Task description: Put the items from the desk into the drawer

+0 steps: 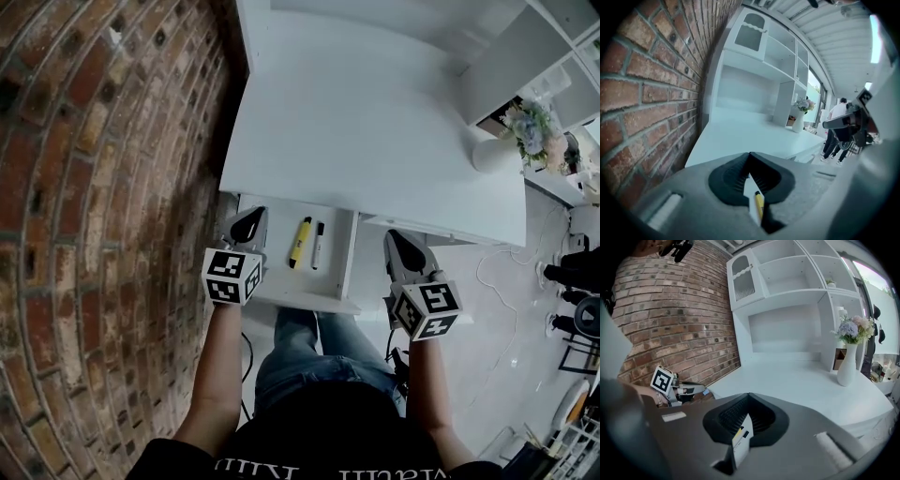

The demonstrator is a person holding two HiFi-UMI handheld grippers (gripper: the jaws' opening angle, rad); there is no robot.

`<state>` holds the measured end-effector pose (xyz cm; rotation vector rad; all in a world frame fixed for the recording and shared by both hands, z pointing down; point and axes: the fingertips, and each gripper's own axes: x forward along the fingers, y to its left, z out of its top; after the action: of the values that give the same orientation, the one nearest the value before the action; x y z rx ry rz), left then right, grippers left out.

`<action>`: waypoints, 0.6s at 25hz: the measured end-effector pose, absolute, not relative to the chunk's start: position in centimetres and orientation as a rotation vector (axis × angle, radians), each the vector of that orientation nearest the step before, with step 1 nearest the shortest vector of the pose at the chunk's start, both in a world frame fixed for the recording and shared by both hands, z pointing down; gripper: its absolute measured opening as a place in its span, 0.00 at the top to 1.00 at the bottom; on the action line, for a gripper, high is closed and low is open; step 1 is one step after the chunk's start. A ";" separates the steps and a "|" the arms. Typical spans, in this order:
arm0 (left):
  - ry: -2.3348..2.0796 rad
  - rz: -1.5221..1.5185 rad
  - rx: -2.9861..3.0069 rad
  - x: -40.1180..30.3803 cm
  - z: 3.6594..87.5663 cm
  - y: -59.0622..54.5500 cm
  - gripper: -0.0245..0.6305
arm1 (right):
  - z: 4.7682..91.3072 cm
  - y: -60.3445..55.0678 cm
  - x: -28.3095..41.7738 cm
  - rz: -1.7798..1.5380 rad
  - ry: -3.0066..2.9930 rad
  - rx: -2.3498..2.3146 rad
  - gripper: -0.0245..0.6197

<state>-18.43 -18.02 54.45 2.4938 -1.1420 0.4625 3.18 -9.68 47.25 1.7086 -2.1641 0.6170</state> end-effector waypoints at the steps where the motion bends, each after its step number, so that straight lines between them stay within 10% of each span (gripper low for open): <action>1: -1.131 0.479 2.476 -18.4 55.4 -17.8 0.96 | 47.3 -9.7 3.2 0.614 -2.162 1.705 0.95; 15: -1.037 0.828 2.077 -18.2 70.4 -16.3 0.96 | 50.0 -10.1 4.2 0.652 -2.138 1.650 0.95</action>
<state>-18.24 -16.30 70.40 2.0767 -1.0370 0.8279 4.17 -10.11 50.01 1.6502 -2.1378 0.6524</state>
